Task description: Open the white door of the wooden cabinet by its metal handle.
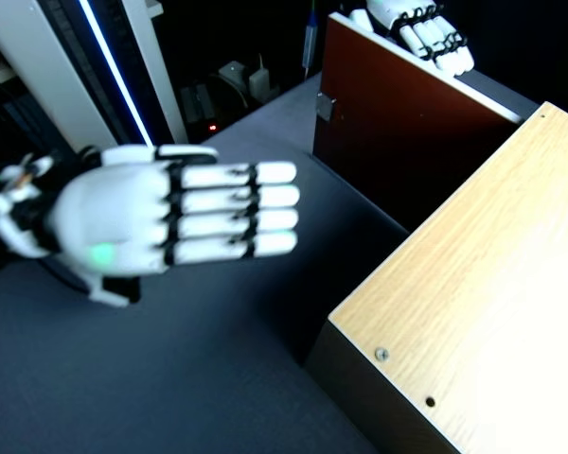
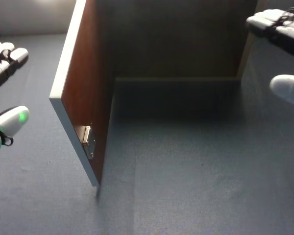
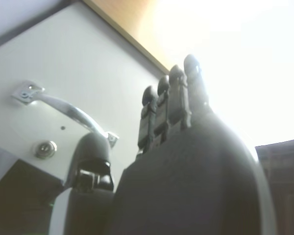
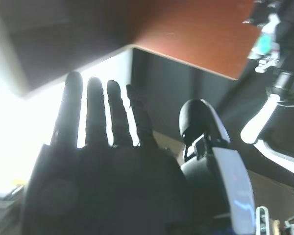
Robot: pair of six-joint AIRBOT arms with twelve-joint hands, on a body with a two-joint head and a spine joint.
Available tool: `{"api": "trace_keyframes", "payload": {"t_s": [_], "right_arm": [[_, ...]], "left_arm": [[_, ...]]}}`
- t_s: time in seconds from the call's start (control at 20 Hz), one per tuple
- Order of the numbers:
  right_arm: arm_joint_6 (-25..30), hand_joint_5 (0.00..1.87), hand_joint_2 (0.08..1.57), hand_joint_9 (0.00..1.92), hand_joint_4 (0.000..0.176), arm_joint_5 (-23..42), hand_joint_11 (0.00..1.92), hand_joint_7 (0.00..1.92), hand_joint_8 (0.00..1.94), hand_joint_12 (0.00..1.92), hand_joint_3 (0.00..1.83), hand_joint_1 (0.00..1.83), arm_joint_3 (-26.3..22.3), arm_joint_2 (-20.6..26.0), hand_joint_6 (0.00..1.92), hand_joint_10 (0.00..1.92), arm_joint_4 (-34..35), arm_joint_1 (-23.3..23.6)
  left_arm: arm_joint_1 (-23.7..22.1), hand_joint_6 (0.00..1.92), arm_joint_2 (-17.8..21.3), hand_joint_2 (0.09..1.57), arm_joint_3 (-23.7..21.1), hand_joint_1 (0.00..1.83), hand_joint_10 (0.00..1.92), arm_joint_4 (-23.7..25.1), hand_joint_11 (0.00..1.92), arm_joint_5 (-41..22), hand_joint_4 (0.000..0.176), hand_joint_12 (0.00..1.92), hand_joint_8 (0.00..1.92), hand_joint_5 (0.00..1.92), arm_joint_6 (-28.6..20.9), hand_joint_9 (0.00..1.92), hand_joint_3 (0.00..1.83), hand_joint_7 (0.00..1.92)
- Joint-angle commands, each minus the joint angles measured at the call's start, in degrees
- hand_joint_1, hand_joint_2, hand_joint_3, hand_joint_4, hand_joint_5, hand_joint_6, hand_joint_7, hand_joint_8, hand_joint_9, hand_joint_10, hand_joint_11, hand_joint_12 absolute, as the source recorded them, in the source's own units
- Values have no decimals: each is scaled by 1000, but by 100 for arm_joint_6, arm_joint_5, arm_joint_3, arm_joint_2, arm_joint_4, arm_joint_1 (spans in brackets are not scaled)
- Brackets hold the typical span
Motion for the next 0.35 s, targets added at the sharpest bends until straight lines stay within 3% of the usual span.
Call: {"api": "trace_keyframes", "payload": {"t_s": [0.0, 0.2, 0.3], "right_arm": [[10, 90, 1481, 0, 0, 1124, 0, 32, 3, 0, 0, 74, -32, 77, 7, 0, 323, -60], [10, 60, 1478, 0, 0, 1931, 0, 24, 2, 0, 0, 0, -240, 259, 2, 0, 1032, -738], [10, 89, 1501, 0, 0, 2217, 0, 50, 7, 0, 5, 86, -312, 283, 6, 0, 1246, -1002]], "left_arm": [[-25, 7, 38, 1530, 23, 0, 8, -21, 3, -941, 0, 4, 8, 101, -64, 33, 4, 70], [-23, 12, 26, 1521, 24, 0, 13, 55, 14, -1430, 0, 6, 15, 107, -404, 38, 0, 67], [-27, 1, 20, 1545, 30, 0, 0, 106, 0, -1441, 0, 0, 1, 85, -509, 1, 10, 39]]}}
